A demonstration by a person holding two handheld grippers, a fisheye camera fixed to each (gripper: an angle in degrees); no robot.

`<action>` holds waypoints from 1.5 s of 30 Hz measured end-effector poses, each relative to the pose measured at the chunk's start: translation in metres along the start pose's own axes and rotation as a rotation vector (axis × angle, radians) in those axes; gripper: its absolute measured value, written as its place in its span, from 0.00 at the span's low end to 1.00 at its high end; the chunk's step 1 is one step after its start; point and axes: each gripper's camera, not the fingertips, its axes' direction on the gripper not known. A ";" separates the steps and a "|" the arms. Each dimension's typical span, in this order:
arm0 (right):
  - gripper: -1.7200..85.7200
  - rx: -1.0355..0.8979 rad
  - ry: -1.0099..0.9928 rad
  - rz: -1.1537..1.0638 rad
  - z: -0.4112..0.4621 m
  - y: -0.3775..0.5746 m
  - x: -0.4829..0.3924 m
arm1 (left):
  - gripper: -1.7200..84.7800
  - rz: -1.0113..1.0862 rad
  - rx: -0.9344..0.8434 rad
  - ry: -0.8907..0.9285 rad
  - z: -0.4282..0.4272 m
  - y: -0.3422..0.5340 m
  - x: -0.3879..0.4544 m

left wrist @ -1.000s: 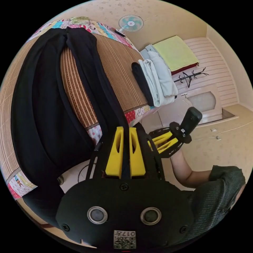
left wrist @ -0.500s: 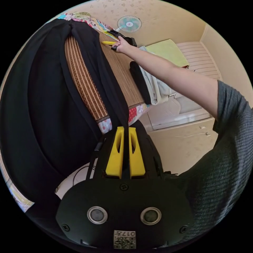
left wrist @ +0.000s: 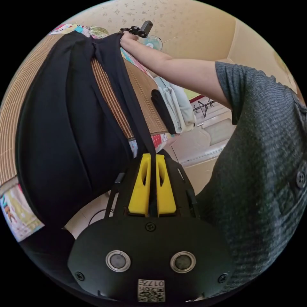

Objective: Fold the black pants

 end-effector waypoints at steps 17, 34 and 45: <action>0.11 -0.299 -0.579 -0.050 -0.047 0.178 -0.091 | 0.06 -0.330 0.090 -0.329 -0.034 0.031 -0.010; 0.06 -0.653 -0.537 0.158 -0.246 0.458 -0.048 | 0.06 -0.213 -0.214 -0.459 0.013 -0.026 0.045; 0.05 -0.680 -0.813 0.270 -0.247 0.469 -0.020 | 0.06 -0.316 -0.083 -0.235 -0.030 0.017 0.030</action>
